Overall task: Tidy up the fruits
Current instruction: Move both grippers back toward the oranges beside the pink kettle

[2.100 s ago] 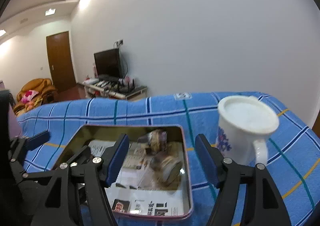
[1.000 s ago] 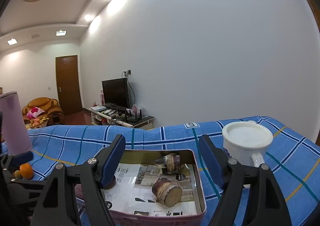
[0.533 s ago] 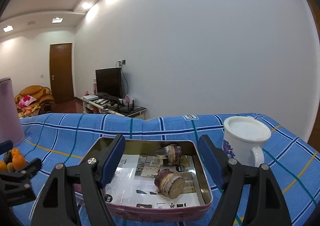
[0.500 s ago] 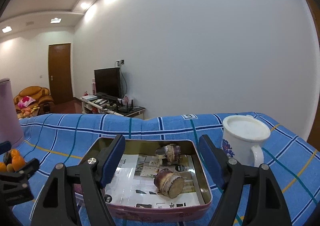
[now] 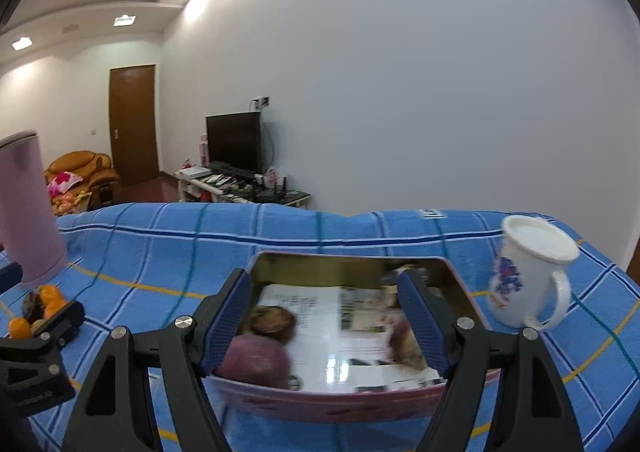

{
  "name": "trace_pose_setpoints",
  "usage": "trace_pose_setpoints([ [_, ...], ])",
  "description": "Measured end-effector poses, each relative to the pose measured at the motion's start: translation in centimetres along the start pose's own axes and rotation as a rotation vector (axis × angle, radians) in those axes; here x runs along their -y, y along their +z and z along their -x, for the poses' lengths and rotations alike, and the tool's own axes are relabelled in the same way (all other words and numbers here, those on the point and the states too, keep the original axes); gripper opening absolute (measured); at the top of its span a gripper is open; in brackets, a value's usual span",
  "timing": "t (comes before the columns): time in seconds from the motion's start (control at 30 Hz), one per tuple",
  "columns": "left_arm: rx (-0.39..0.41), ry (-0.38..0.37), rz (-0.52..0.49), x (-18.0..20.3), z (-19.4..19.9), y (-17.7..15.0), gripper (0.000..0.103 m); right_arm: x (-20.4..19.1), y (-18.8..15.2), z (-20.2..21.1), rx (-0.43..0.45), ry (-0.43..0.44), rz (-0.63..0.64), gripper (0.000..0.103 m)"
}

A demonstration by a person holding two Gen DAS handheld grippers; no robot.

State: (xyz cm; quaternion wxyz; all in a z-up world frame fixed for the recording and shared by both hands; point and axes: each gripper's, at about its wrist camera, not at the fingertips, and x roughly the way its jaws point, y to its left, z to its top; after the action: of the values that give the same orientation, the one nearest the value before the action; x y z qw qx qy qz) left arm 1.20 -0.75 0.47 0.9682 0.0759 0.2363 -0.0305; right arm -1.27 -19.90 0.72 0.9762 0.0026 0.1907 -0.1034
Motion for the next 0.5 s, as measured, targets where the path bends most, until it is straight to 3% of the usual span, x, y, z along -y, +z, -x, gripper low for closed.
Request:
trace_pose_setpoints([
  [0.5,-0.010,0.012,0.063,-5.7,-0.1,-0.7,0.103,-7.5,0.0,-0.6,-0.038,0.021,0.022,0.077],
])
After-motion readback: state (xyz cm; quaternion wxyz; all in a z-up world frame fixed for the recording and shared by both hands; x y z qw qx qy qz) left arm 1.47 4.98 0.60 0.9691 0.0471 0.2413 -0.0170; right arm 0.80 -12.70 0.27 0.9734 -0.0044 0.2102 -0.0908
